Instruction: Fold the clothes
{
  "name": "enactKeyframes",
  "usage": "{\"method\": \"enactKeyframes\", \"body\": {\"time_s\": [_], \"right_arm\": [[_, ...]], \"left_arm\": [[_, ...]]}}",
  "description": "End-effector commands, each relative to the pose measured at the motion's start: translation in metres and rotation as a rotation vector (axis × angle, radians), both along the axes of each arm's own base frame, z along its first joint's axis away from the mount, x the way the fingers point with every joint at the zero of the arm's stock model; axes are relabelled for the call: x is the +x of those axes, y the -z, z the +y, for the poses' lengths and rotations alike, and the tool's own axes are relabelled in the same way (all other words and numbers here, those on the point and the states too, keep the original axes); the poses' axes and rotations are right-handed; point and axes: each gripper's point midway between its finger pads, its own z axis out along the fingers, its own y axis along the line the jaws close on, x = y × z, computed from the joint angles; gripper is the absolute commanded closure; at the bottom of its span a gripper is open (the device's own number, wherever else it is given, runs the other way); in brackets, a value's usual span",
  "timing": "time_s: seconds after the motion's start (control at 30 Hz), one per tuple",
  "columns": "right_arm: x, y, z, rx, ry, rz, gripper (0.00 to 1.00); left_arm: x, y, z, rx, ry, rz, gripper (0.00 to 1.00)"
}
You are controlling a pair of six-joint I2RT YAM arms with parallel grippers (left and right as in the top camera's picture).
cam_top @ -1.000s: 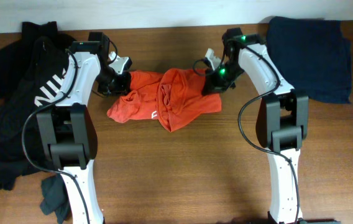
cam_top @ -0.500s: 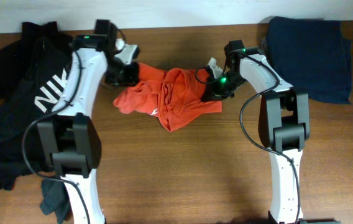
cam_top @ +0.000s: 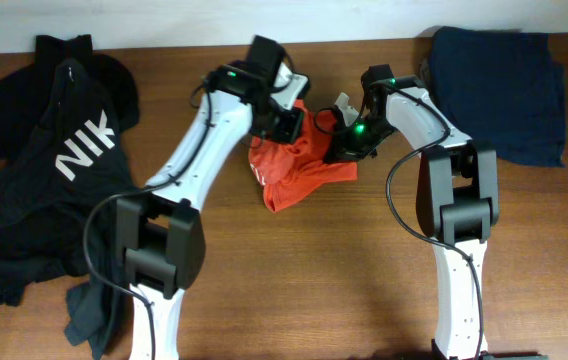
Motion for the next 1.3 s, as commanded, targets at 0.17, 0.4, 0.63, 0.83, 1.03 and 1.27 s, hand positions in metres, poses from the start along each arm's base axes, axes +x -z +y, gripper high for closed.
{"method": "enactKeyframes", "body": {"time_s": [0.17,0.4,0.63,0.83,1.03,1.27], "right_arm": [[0.023,-0.049,-0.012,0.15,0.07,-0.05,0.96],[0.057,-0.182,-0.054,0.192,0.163,-0.303,0.93],[0.061,-0.269,-0.115,0.176,0.277,-0.486,0.84],[0.05,-0.27,-0.148,0.155,0.333,-0.456,0.83],[0.045,-0.262,-0.149,0.107,0.312,-0.444,0.8],[0.036,-0.239,-0.122,0.033,0.238,-0.389,0.75]], "left_arm": [[0.006,-0.021,-0.004,0.039,-0.037,-0.083,0.99],[0.011,-0.022,-0.01,0.022,-0.042,-0.104,0.99],[0.001,-0.035,-0.056,-0.128,0.057,-0.115,0.01],[-0.002,-0.06,-0.082,-0.32,0.143,-0.117,0.01],[0.031,-0.104,-0.044,-0.349,0.068,-0.22,0.01],[0.064,-0.196,0.053,-0.358,-0.107,-0.426,0.01]]}}
